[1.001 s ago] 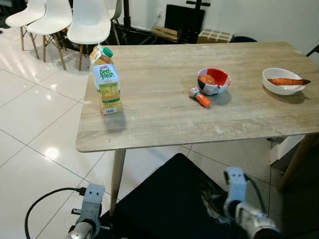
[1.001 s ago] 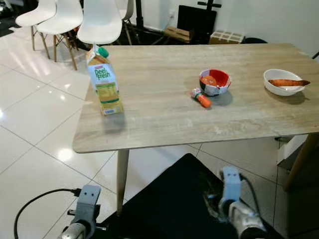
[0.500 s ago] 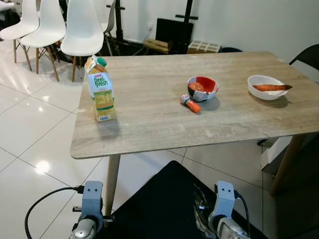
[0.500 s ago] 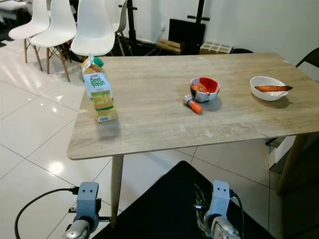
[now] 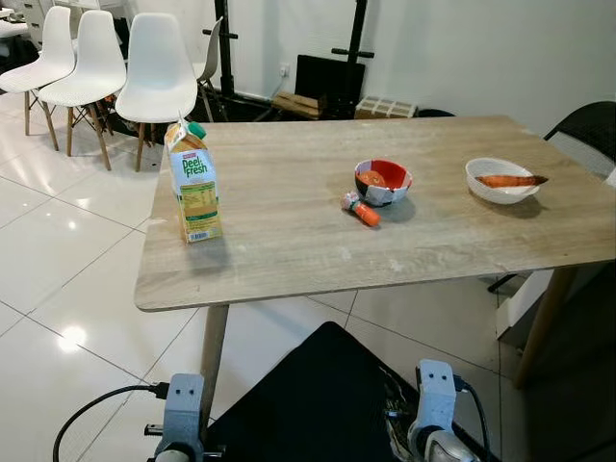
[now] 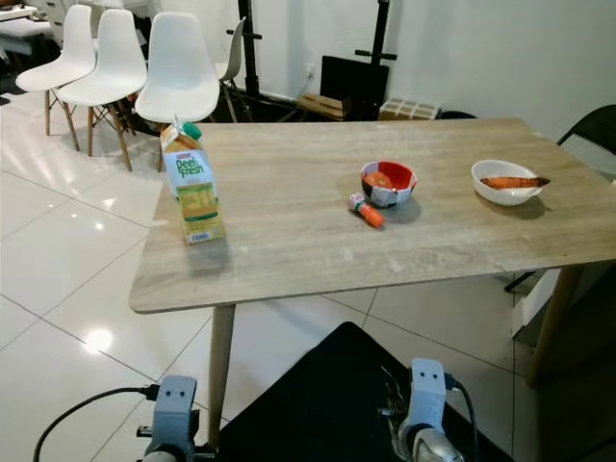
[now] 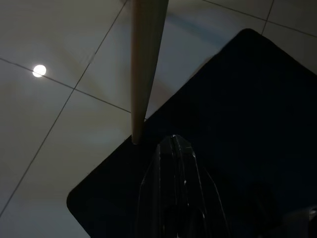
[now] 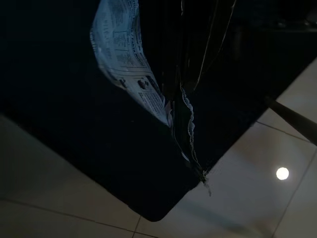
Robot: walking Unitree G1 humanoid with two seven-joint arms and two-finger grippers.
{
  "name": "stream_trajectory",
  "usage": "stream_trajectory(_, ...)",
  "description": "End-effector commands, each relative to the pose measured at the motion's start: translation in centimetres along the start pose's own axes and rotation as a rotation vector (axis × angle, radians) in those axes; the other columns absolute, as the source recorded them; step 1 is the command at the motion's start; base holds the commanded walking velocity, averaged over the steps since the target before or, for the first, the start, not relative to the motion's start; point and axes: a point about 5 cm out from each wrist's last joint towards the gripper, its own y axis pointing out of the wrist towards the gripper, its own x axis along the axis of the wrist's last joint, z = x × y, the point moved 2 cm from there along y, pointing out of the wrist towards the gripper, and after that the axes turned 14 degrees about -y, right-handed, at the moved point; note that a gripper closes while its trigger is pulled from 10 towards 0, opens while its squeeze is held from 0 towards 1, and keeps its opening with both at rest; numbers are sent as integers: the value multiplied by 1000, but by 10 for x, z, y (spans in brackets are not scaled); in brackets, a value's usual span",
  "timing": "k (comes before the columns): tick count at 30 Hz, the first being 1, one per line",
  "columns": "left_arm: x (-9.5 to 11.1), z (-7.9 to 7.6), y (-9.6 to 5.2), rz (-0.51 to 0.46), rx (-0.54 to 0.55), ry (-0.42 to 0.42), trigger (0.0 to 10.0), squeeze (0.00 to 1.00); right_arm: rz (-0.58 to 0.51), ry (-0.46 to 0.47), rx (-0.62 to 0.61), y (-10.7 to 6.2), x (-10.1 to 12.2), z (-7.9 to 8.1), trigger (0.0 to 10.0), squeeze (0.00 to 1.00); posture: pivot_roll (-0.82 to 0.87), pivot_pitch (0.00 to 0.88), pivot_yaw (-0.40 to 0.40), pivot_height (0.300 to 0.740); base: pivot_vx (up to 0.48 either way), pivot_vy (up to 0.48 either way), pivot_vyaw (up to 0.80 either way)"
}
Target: Restocking fridge
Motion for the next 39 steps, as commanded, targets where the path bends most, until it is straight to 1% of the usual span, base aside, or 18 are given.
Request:
stream_trajectory(1, -9, 1, -4, 10, 18, -15, 10000, 0, 10, -20, 9, -1, -4, 2, 10000, 0, -24, 0, -104, 740, 0, 0, 0)
stream_trajectory(4, -9, 4, -5, 4, 32, -30, 10000, 0, 10, -25, 20, -1, -4, 6, 10000, 0, -31, 0, -100, 740, 0, 0, 0)
stream_trajectory(6, -8, 5, -4, 5, 31, -24, 10000, 0, 11, -53, 24, 0, -2, 6, 10000, 0, -35, 0, -99, 740, 0, 0, 0)
stream_trajectory(10, -9, 7, -5, 8, 45, -26, 10000, 0, 15, -46, 7, 0, -2, 3, 10000, 0, -32, 0, -102, 740, 0, 0, 0)
stream_trajectory(14, -8, 10, -5, 2, 60, -32, 10000, 0, 24, -71, 2, -1, -5, -1, 10000, 0, -33, 16, -101, 740, 0, 0, 0)
stream_trajectory(19, -8, 12, -5, 2, 63, -36, 10000, 0, 21, -60, 8, -1, -4, 2, 10000, 0, -47, 14, -88, 740, 0, 0, 0)
stream_trajectory(21, -7, 11, -5, 6, 51, -23, 10000, 0, 13, -74, 25, 0, -2, 6, 10000, 0, -57, 21, -80, 740, 0, 0, 0)
stream_trajectory(24, -5, 10, -3, 6, 42, -11, 10000, 0, 11, -42, 36, 0, -3, 10, 10000, 0, -56, 7, -84, 740, 0, 0, 0)
stream_trajectory(25, -4, 9, -2, 3, 42, -11, 10000, 0, 11, -45, 38, 0, -3, 10, 10000, 0, -56, 7, -84, 740, 0, 0, 0)
stream_trajectory(27, -3, 8, -2, 1, 42, -13, 10000, 0, 11, -57, 39, 0, -3, 10, 10000, 0, -49, 11, -84, 740, 0, 0, 0)
stream_trajectory(29, -2, 6, -1, -4, 47, -24, 10000, 0, 23, -100, 22, -1, -5, 6, 10000, 0, -43, 0, -85, 740, 0, 0, 0)
stream_trajectory(32, -2, 3, 0, -1, 33, -26, 10000, 0, 32, -92, 16, -1, -7, 5, 10000, 0, -43, 0, -84, 740, 0, 0, 0)
stream_trajectory(33, -4, 1, -1, 7, 22, -13, 10000, 0, 27, -96, 22, -1, -6, 7, 10000, 0, -43, 0, -79, 740, 0, 0, 0)
stream_trajectory(34, -6, 0, -1, 19, 12, -2, 10000, 0, 17, -77, 44, 0, -4, 10, 10000, 0, -43, 0, -80, 740, 0, 0, 0)
stream_trajectory(38, -6, 0, -1, 23, 9, -3, 10000, 0, 1, -51, 79, 1, -1, 15, 10000, 0, -39, 0, -84, 740, 0, 0, 0)
stream_trajectory(39, -6, 0, 0, 25, 9, -15, 10000, 0, -6, -71, 101, 1, 1, 19, 10000, 0, -36, 0, -88, 740, 0, 0, 0)
